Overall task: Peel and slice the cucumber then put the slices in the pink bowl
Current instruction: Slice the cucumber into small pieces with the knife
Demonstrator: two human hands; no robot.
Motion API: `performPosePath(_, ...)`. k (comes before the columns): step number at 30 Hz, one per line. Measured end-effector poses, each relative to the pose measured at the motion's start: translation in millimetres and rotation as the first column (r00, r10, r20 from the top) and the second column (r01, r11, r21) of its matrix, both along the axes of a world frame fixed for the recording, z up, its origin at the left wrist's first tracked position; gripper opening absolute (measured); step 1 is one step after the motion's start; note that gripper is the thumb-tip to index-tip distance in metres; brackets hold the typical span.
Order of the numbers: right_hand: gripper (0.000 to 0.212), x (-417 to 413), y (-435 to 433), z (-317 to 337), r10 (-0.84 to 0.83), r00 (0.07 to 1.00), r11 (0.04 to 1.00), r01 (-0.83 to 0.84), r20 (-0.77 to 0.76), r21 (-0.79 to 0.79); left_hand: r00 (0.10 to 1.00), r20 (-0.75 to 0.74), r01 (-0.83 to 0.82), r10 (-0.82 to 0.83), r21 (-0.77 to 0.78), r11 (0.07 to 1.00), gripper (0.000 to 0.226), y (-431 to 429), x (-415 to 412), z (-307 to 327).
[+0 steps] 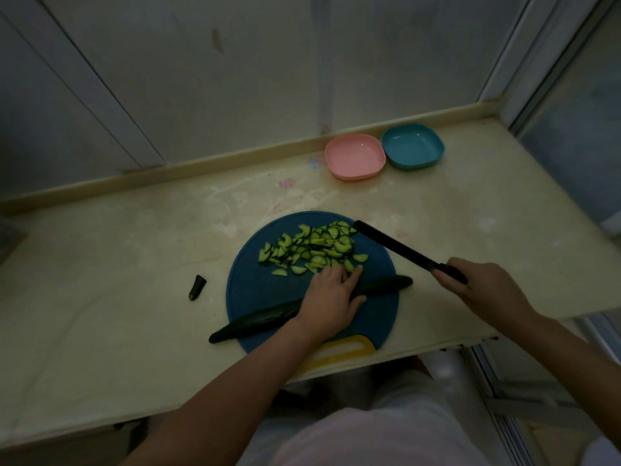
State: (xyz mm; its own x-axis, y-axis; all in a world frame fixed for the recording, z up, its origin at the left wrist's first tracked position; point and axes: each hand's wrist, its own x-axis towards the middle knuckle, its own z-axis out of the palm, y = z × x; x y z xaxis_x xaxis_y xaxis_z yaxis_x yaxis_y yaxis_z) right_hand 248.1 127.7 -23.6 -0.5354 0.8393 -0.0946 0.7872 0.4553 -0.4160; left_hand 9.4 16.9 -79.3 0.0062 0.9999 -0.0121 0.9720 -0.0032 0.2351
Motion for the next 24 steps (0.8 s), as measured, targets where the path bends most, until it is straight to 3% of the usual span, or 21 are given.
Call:
performPosePath(3, 0.031, -8.0, -0.4, 5.0, 0.042, 0.998, 0.991, -0.047, 0.047, 0.122, 0.987, -0.044, -0.151, 0.152, 0.04, 0.988, 0.053, 6.6, -3.7, 2.9)
performPosePath(9, 0.028, -20.4, 5.6, 6.5, 0.1, 0.99, 0.958, -0.122, 0.096, 0.261, 0.974, -0.048, -0.218, 0.222, 0.067, 0.974, 0.051, 5.3, 0.1, 6.7)
performPosePath(13, 0.03, -24.2, 0.1, 2.1, 0.05, 0.998, 0.991, -0.054, 0.032, 0.124, 0.975, 0.061, -0.22, 0.214, 0.109, 0.969, 0.047, 2.0, 0.9, 1.8)
performPosePath(18, 0.029, -23.0, -28.1, -13.2, -0.179, 0.98, 0.971, 0.162, -0.084, -0.177, 0.991, 0.068, -0.124, 0.113, 0.183, 0.975, 0.045, 0.6, 6.6, -6.6)
performPosePath(24, 0.032, -27.6, -42.5, -28.2, -0.286, 0.958, 0.928, 0.269, -0.031, -0.257, 0.997, 0.034, -0.071, 0.068, 0.097, 0.993, 0.056, 21.8, 19.0, -1.8)
